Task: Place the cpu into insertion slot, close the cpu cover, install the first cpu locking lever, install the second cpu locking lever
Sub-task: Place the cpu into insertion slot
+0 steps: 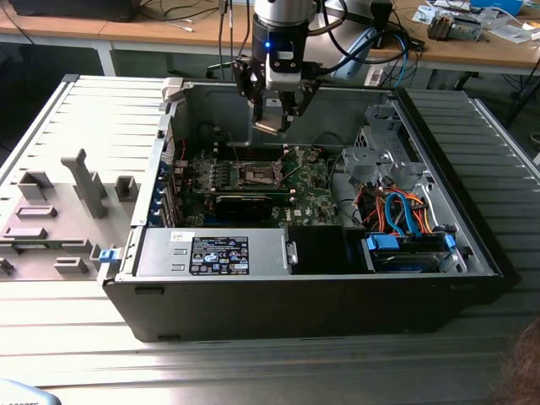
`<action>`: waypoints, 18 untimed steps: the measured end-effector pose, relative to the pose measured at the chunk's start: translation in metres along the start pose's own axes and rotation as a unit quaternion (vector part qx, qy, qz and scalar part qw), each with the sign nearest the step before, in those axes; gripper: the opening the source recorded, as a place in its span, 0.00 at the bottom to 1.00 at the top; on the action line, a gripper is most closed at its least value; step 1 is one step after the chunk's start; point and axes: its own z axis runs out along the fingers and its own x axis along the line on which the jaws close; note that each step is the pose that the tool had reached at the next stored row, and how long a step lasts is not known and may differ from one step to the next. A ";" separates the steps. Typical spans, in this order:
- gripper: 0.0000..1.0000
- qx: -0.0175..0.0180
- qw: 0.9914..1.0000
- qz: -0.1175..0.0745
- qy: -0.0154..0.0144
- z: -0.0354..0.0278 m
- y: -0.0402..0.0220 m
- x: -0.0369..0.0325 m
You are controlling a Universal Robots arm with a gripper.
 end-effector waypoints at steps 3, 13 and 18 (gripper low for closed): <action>0.55 0.000 1.000 0.002 0.000 0.0001 0.0000 0.0000; 0.55 0.000 1.000 0.009 0.000 0.0004 0.0000 0.0000; 0.55 0.000 1.000 0.013 0.000 0.0006 0.0000 0.0000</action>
